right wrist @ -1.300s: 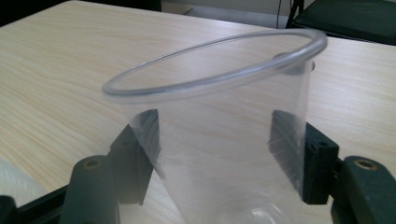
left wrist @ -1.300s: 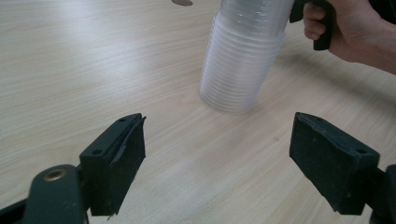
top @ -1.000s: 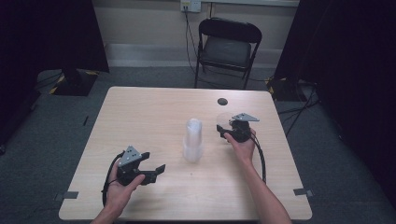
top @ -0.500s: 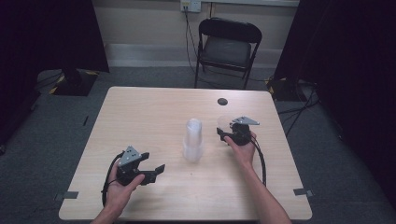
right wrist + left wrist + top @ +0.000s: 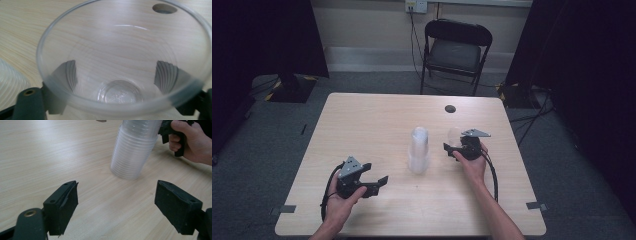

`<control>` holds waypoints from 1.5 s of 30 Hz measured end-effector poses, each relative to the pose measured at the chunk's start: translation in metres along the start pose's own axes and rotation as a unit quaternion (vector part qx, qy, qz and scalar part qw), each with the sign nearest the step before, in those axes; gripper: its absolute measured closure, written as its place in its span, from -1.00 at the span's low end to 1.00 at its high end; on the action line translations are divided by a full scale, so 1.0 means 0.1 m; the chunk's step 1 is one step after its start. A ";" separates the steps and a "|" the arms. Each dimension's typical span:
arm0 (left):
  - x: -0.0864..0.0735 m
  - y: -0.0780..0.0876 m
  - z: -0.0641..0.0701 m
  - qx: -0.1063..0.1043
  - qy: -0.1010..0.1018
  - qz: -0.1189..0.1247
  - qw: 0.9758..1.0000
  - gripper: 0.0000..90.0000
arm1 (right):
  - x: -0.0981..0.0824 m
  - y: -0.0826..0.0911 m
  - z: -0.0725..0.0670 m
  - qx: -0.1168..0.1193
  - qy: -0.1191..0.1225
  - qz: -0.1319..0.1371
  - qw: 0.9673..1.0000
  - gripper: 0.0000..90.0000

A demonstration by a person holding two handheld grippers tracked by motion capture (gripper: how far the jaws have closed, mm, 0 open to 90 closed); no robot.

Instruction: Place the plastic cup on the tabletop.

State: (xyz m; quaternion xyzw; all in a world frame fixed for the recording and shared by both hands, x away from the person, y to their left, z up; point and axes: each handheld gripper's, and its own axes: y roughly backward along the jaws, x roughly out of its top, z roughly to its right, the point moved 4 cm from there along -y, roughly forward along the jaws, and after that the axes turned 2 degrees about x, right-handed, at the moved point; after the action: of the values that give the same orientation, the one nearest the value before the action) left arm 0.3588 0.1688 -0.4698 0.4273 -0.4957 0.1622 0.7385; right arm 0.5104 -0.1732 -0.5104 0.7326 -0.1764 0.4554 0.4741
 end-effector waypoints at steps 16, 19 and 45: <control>-0.01 -0.02 -0.05 0.012 0.004 -0.006 1.000 -0.61 | -0.06 0.39 -0.02 0.021 -0.011 -0.016 1.000 -0.67; -0.01 -0.01 -0.07 0.016 0.006 -0.007 1.000 -0.61 | -0.08 0.51 -0.02 0.021 -0.003 -0.026 0.999 -0.68; -0.07 0.07 -0.11 0.043 0.022 -0.014 0.999 -0.61 | -0.76 1.56 -0.23 0.014 0.015 -0.041 0.999 -0.68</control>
State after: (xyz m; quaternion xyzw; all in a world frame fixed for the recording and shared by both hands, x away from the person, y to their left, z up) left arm 0.3576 0.1825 -0.4740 0.4620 -0.4661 0.1823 0.7321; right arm 0.3515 -0.2424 -0.4870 0.7388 -0.1327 0.4495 0.4842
